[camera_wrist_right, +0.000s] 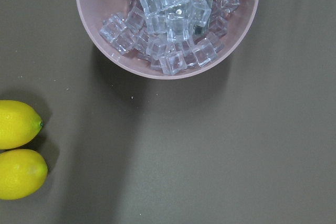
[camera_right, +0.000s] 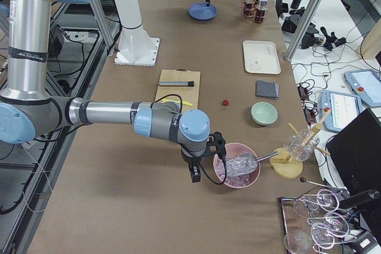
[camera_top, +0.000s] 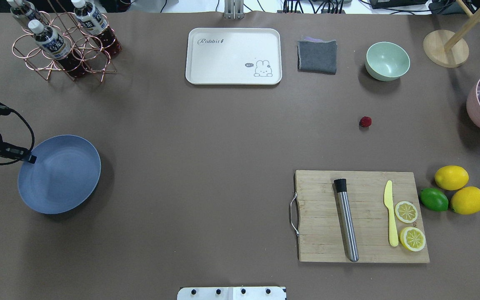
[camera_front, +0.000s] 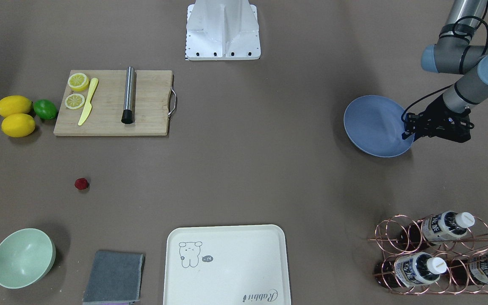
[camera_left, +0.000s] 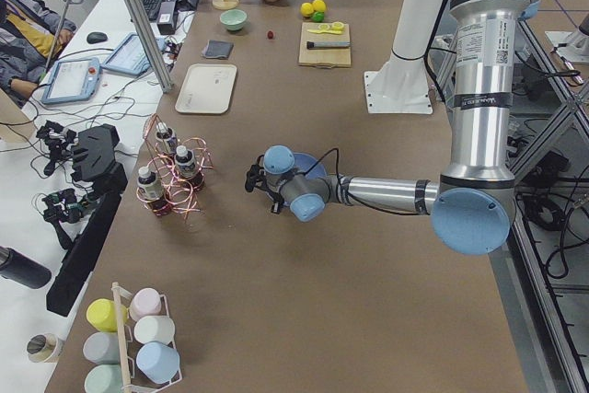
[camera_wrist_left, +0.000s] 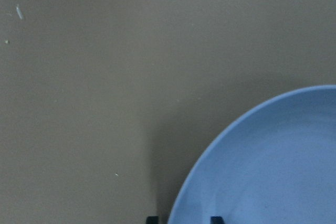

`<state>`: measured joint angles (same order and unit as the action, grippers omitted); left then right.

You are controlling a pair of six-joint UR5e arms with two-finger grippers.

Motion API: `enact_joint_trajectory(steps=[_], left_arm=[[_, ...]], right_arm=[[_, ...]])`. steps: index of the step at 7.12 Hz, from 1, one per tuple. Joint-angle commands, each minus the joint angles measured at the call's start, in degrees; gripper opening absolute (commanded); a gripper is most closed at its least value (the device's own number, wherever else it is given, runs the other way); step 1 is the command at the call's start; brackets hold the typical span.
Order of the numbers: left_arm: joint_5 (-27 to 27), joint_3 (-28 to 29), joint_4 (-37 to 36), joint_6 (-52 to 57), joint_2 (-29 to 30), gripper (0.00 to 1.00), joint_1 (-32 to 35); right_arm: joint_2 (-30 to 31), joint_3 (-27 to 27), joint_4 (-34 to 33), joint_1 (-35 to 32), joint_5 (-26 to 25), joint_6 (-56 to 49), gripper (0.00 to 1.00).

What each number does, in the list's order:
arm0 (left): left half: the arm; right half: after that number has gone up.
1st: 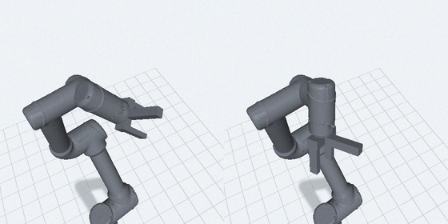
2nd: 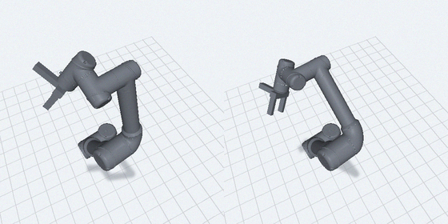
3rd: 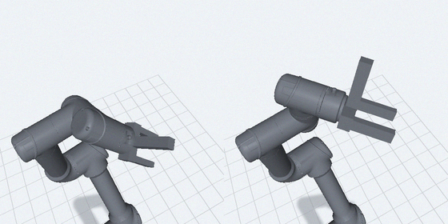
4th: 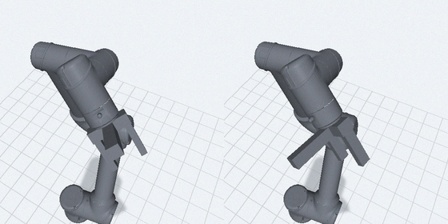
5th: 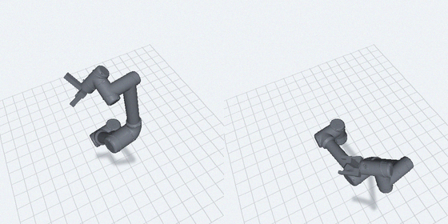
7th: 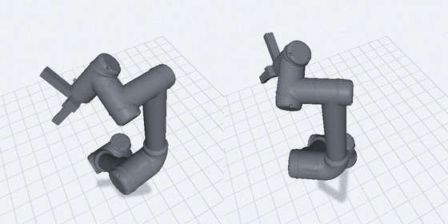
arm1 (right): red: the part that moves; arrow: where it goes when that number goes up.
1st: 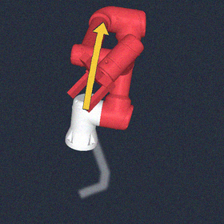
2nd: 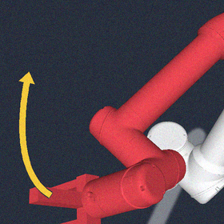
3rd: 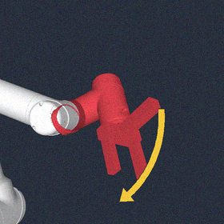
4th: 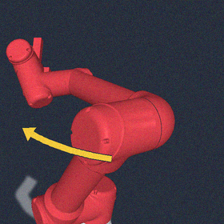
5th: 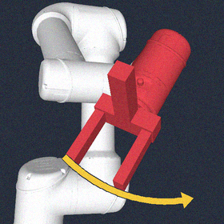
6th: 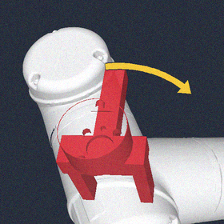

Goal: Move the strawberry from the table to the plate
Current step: 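Push the blue plate toward the table center with the left gripper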

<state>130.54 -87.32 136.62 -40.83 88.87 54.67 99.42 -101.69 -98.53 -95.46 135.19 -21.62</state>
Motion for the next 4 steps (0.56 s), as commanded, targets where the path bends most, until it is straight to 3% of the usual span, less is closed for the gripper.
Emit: enact_joint_trajectory(steps=[1,4], left_arm=[[7.05,-0.48,-0.22,-0.48,0.77,0.00,3.05],[10.70,-5.04,-0.13,-18.26,6.56,0.00,4.22]], right_arm=[[0.07,-0.27,0.00,-0.08,0.25,0.00,1.00],[-0.98,-0.71,0.09,0.36,2.08,0.18,1.00]])
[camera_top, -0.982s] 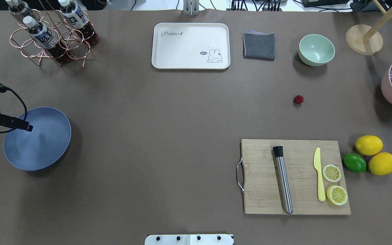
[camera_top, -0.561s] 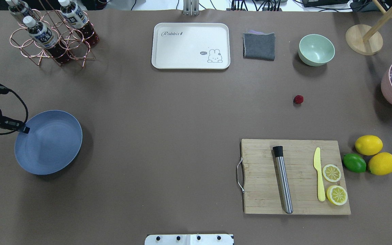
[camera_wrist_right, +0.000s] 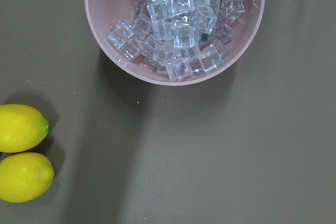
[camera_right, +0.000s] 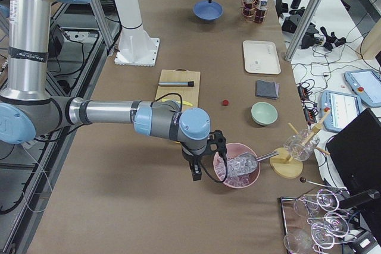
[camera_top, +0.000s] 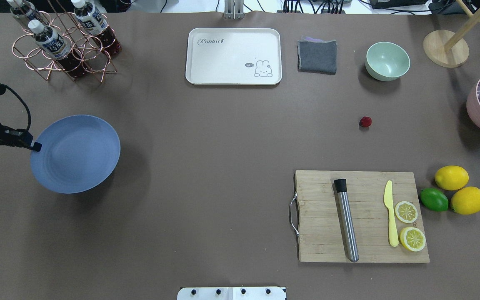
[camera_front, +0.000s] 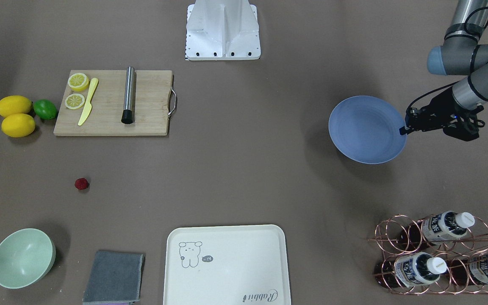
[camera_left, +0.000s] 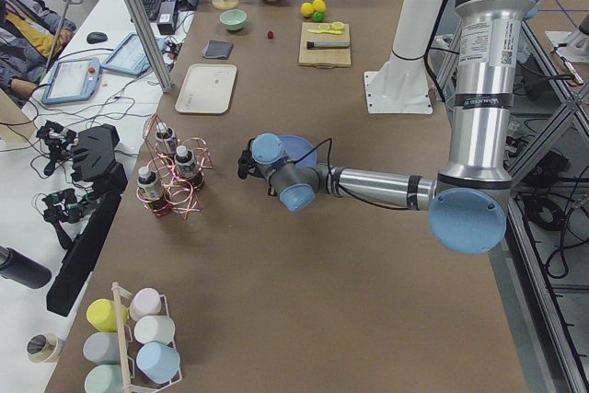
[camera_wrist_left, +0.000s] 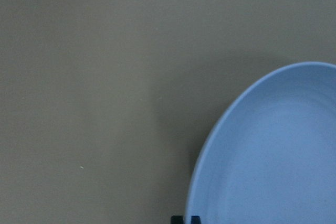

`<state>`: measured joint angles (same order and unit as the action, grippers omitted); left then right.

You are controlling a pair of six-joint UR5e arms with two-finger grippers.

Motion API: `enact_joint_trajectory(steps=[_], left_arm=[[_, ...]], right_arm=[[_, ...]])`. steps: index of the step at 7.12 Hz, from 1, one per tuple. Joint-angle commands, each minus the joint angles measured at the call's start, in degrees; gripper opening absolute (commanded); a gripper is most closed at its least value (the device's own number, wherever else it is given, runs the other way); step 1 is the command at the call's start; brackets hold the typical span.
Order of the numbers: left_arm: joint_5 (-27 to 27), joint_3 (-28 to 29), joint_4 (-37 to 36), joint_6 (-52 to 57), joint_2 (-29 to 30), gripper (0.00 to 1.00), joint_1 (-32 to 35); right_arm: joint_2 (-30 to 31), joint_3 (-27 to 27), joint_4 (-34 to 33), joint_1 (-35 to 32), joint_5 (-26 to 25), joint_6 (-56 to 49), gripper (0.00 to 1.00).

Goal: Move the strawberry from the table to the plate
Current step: 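Push the blue plate toward the table center with the left gripper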

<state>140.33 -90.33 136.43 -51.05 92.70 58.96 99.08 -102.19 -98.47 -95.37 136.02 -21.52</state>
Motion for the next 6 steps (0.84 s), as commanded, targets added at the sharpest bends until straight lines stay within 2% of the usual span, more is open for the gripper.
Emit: enact_joint_trajectory(steps=[1,2,3,4,6], left_arm=[[0.47,-3.61,0.06,-14.71,5.28,0.00,-1.29],[-1.27,-4.84,0.06,-21.31,8.09,0.00,-4.26],[-5.73,-6.51,-0.03,-27.20,9.85,0.00,-8.99],[-10.47,-7.13,-0.46,-32.40,12.13,0.00,-13.82],[-17.69,-9.15,-12.00,-34.21,19.59,0.00,-19.11]], right_arm=[[-3.25,-0.11,-0.05,3.06,2.49,2.60,1.00],[-6.24,-0.37,0.12,6.48,3.72,10.54,1.00],[-7.66,-0.20,3.60,10.86,4.34,16.63,1.00],[-8.89,-0.20,8.86,15.78,4.26,27.39,1.00],[-10.74,0.85,23.00,26.15,2.43,48.75,1.00]])
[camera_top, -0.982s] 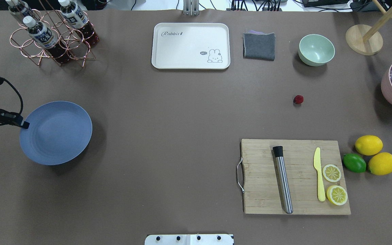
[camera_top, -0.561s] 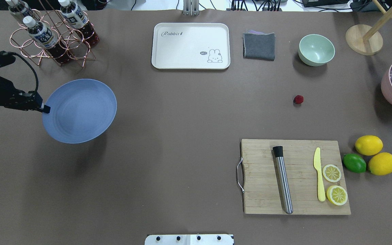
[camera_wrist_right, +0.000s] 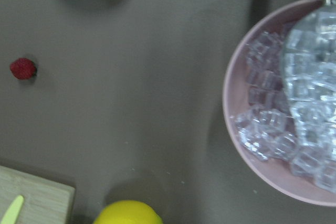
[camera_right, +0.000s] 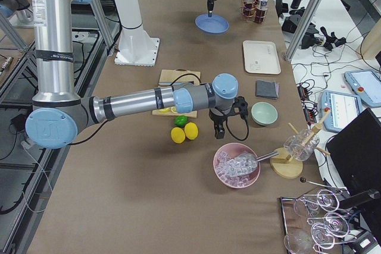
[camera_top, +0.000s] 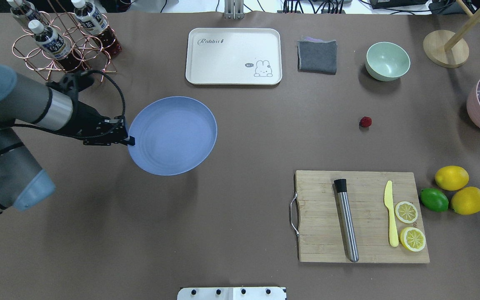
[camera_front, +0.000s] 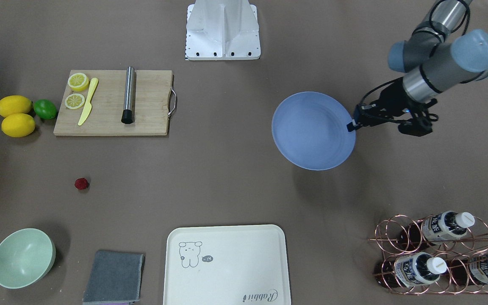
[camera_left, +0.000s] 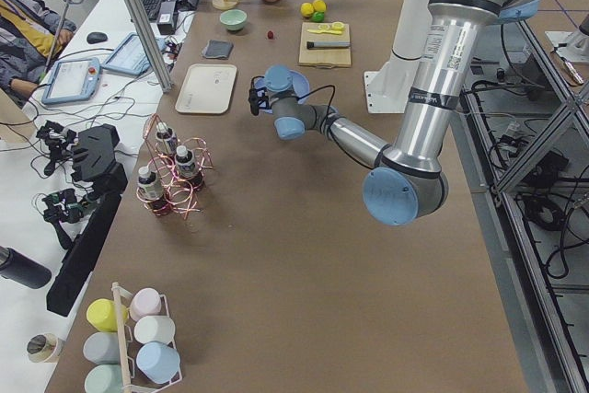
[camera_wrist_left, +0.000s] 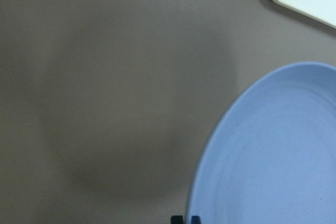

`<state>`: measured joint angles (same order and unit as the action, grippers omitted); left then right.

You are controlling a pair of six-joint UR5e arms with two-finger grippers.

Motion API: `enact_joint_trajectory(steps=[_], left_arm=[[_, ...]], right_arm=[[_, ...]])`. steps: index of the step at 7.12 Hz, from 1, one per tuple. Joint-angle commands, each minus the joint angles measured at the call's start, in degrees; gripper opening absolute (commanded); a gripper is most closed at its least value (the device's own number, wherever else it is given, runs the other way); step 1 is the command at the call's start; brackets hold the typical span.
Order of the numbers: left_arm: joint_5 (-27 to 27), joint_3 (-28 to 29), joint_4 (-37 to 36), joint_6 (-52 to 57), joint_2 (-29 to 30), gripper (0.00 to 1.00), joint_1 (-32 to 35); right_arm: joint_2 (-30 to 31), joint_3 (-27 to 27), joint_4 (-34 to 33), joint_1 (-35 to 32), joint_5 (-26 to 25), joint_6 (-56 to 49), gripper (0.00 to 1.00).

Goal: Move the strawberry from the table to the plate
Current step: 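Push the blue plate toward the table center with the left gripper, then grasp the red berry with the right gripper while the left gripper withdraws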

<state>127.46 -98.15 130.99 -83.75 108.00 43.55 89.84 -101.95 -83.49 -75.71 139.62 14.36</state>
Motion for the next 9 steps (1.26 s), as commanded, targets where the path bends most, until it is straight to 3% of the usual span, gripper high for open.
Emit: enact_joint_trajectory(steps=[1,4,7,9], left_arm=[[-9.21,-1.08,-8.89,-1.59,6.15,0.00,-8.00],[-15.82,1.46,-9.00,-4.65,9.67,0.00,-13.92],[-18.82,1.64,-9.00,-4.75,9.69,0.00,-16.47],[-19.01,1.82,-9.00,-4.75,9.77,0.00,-17.10]], right_arm=[[-6.03,2.18,9.73,12.02,-4.24,20.45,1.00],[-17.19,11.47,10.10,20.58,-10.85,23.78,0.99],[-18.82,13.44,10.89,24.37,-16.38,23.78,0.98],[-21.53,17.91,12.46,25.60,-17.62,23.69,0.97]])
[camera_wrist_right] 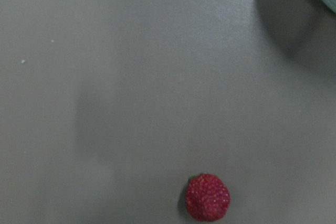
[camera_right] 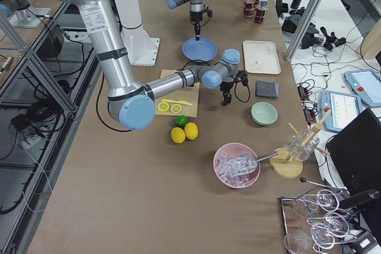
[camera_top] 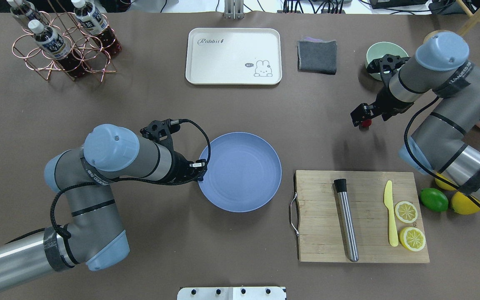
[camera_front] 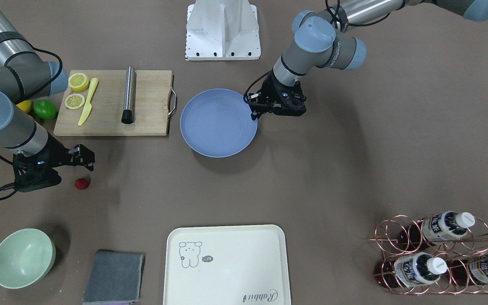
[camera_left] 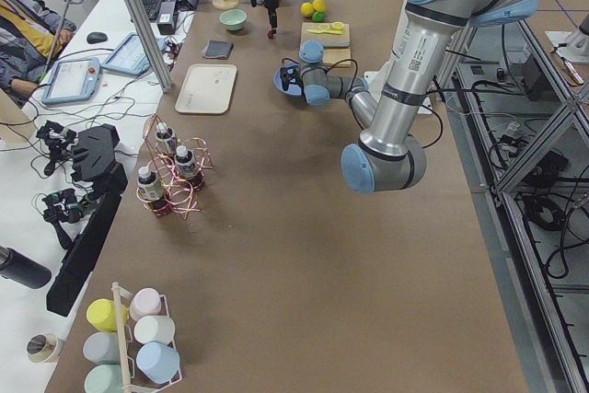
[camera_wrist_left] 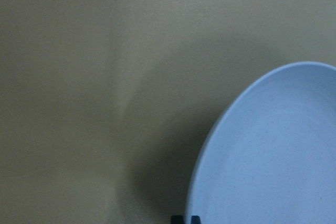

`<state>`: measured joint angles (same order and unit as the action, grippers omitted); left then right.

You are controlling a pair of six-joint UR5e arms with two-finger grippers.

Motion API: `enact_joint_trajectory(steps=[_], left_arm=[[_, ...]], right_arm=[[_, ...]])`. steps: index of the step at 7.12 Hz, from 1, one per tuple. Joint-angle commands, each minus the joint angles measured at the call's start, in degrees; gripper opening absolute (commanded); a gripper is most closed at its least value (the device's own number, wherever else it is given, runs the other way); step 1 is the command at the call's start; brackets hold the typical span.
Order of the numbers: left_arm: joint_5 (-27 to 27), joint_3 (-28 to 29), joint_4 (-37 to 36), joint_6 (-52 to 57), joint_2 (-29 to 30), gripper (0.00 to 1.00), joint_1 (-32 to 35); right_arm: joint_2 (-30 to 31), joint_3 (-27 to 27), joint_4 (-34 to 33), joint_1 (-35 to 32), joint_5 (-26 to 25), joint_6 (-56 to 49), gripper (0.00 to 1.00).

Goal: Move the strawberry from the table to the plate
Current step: 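Grasp the red berry with the right gripper while the left gripper withdraws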

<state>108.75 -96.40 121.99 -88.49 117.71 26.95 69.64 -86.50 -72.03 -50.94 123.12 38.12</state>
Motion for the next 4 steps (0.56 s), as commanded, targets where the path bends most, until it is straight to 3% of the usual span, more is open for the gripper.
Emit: enact_joint_trajectory(steps=[1,2,3,4], left_arm=[[-0.20,-0.02,0.09,-0.02,0.06,0.00,-0.49],[-0.20,-0.02,0.09,-0.02,0.06,0.00,-0.49],[-0.20,-0.11,0.09,0.07,0.15,0.68,-0.49],[-0.20,-0.11,0.00,-0.02,0.15,0.87,-0.49]], right_arm=[[-1.27,3.61,2.93,0.84,-1.83,-0.06,0.91],[-1.27,3.71,3.13,0.84,-1.75,0.02,0.73],[-1.35,3.62,3.13,0.66,-1.66,-0.32,0.24],[-1.27,3.62,3.13,0.23,-1.48,-0.94,0.00]])
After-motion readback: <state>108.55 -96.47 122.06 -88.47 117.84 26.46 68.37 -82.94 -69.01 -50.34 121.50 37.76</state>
